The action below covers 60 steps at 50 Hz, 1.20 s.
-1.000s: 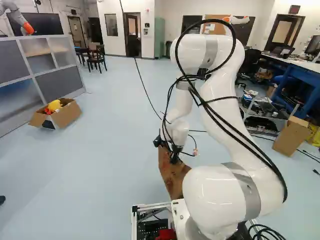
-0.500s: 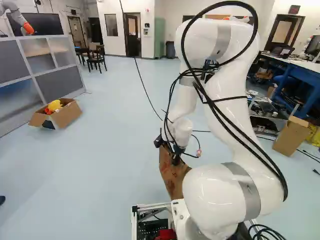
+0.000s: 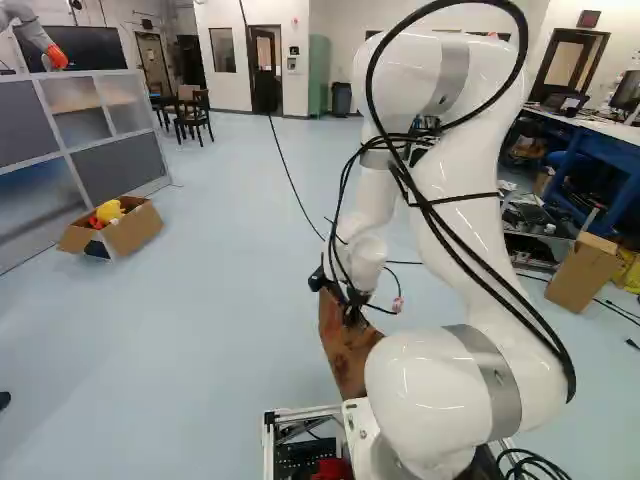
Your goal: Pick up the grocery bag from the ground
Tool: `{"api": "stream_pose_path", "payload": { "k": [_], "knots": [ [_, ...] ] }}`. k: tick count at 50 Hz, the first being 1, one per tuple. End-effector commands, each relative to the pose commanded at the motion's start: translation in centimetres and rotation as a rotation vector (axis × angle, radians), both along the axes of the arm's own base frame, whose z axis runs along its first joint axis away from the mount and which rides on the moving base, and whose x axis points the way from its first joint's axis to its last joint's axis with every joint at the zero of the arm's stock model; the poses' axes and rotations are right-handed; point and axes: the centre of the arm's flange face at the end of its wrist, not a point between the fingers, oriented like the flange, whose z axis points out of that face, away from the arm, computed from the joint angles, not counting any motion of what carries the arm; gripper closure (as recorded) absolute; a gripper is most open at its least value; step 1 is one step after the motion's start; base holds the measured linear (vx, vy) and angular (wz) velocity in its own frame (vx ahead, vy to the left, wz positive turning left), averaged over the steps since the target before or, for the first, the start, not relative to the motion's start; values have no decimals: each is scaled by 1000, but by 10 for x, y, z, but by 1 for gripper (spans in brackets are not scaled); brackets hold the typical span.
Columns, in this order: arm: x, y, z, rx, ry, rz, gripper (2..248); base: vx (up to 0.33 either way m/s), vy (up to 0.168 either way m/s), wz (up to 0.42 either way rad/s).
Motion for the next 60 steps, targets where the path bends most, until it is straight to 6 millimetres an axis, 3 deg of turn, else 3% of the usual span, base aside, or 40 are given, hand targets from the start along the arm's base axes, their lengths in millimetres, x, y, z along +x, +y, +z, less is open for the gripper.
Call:
{"api": "stream_pose_path", "payload": {
  "k": [29,60],
  "knots": [
    [0,0,41,32,-173,-119,228,0,0,0],
    [-12,-1,109,143,-482,-320,228,0,0,0]
  ]
}}
